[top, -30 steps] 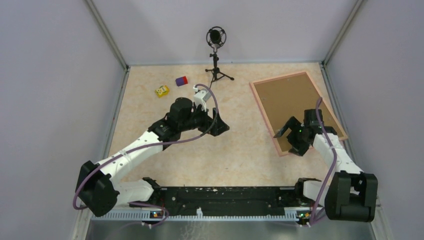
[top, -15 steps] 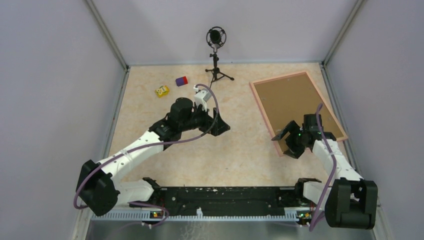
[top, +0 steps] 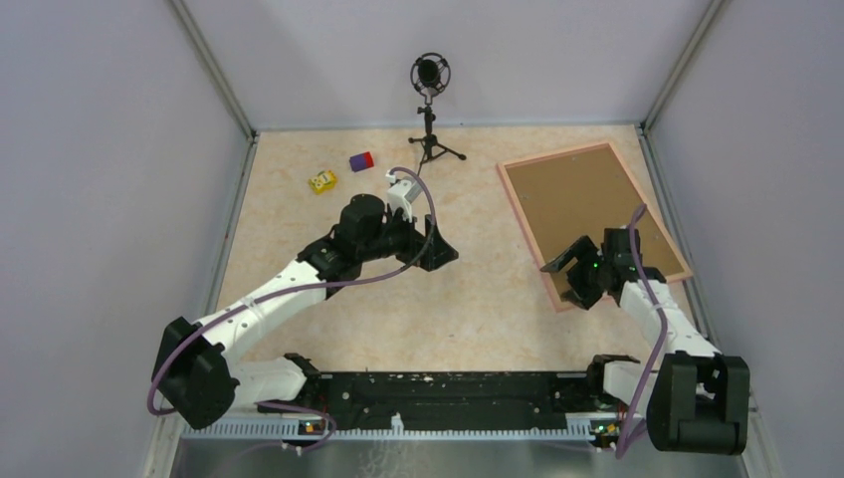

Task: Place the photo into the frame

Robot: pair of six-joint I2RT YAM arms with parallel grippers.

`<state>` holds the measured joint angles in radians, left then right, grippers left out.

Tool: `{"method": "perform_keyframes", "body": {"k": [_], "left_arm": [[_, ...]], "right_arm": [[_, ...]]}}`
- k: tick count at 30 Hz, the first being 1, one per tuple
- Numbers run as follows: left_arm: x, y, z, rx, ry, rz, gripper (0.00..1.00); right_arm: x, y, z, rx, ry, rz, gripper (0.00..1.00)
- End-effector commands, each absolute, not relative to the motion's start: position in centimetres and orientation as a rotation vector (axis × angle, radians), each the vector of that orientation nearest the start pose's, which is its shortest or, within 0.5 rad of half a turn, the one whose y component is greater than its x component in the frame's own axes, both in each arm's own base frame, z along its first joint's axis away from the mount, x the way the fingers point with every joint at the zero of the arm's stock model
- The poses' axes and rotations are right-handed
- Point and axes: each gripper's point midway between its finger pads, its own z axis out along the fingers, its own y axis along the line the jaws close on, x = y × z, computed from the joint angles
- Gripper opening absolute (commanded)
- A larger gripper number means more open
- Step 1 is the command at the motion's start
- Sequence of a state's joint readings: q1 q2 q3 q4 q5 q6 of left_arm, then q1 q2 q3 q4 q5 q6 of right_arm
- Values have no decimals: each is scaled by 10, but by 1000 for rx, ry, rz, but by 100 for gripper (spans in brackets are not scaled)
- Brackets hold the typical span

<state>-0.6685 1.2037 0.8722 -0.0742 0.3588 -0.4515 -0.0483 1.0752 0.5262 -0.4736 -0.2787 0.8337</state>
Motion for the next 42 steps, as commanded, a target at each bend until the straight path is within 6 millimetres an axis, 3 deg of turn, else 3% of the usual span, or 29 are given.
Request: {"method": "perform_keyframes", "body": {"k": [1, 10, 14, 22, 28, 30, 34, 36, 42], "left_arm": [[247, -296, 219, 480, 2018, -1075, 99], [246, -298, 219, 481, 2019, -1093, 99], [246, -298, 218, 482, 2020, -1090, 99], [247, -297, 217, 482, 2023, -1077, 99], [247, -297, 216, 487, 2026, -1076, 99], [248, -296, 215, 484, 2032, -1061, 99], [247, -299, 216, 485, 2027, -1085, 99], [246, -299, 216, 487, 2029, -1087, 99], [247, -297, 215, 477, 2030, -1076, 99]], "right_arm": [[229, 50, 30, 1077, 2451, 485, 78], [213, 43, 47, 1071, 2465, 416, 79], [213, 46, 42, 1079, 2453, 441, 78], [218, 49, 24, 1090, 2451, 473, 78], [233, 40, 34, 1051, 2316, 472, 78], [237, 39, 48, 985, 2326, 462, 79], [252, 38, 80, 668, 2393, 415, 84], [265, 48, 88, 544, 2423, 466, 81], [294, 62, 86, 243, 2665, 58, 79]]}}
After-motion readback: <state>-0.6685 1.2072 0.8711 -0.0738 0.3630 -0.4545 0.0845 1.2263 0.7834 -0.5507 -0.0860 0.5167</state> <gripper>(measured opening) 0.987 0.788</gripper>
